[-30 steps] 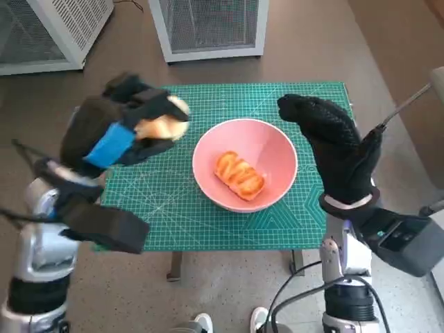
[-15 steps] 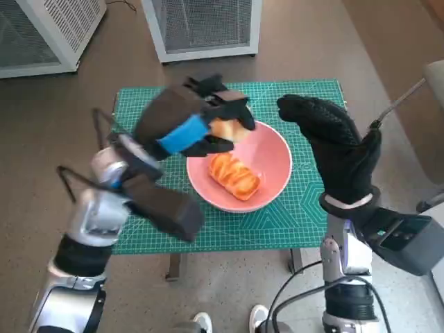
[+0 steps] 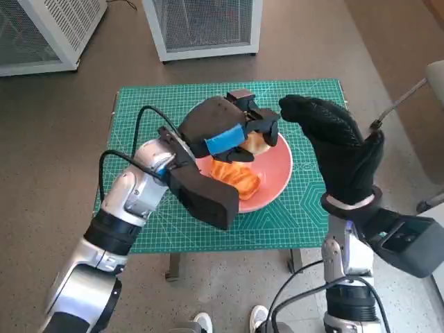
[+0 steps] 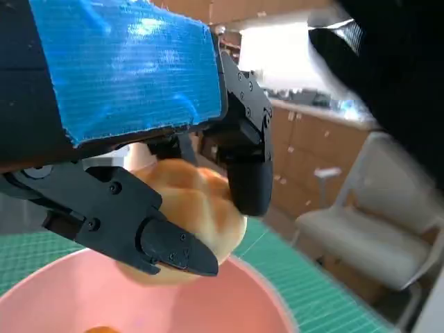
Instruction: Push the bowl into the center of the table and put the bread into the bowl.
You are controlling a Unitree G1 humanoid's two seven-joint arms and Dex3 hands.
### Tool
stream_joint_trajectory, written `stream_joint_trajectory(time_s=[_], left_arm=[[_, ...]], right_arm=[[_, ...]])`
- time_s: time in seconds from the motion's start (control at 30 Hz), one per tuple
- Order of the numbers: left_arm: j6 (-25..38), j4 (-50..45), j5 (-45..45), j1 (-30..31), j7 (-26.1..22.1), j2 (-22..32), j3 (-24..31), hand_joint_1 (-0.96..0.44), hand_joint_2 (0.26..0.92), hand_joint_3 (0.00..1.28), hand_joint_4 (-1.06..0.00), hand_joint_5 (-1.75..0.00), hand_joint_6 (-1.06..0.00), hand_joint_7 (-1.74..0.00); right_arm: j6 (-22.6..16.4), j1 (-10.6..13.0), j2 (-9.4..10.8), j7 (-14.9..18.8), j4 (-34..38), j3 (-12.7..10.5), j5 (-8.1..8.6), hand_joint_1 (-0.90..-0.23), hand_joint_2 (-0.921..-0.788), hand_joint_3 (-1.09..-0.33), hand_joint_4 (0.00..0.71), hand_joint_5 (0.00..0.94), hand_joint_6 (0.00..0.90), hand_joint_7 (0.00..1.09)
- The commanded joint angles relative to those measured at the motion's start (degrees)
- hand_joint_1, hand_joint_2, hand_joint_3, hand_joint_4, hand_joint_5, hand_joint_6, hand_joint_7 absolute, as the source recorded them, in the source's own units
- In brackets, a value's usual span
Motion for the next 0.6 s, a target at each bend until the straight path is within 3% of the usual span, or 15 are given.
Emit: stream_joint_trajectory(time_s=[0.03,0.23,0.6], left_arm=[[-0.4,1.9,2.1,-1.1,1.0,1.2,-1.1,-0.37,0.919,0.13,-0.26,-0.16,-0.23,-0.6],[0.3,1.2,0.7,0.6,0.2,1.5,-0.2,-0.43,0.921,0.14,-0.18,-0.07,-0.1,-0.5],[1.6,-4.6,-4.6,5.6,-0.3,2.0,4.0,-0.46,0.921,0.15,-0.17,-0.03,-0.09,-0.46]], right_arm=[[0.0,1.8,-0.3,0.5,0.3,-0.7,0.83,-0.399,-0.915,-0.597,0.267,0.635,0.088,1.05],[-0.5,1.7,0.0,0.4,0.8,-0.8,0.81,-0.388,-0.919,-0.584,0.275,0.63,0.087,1.04],[-1.0,1.2,0.6,-0.4,1.5,-0.5,0.08,-0.383,-0.921,-0.581,0.281,0.617,0.088,1.03]])
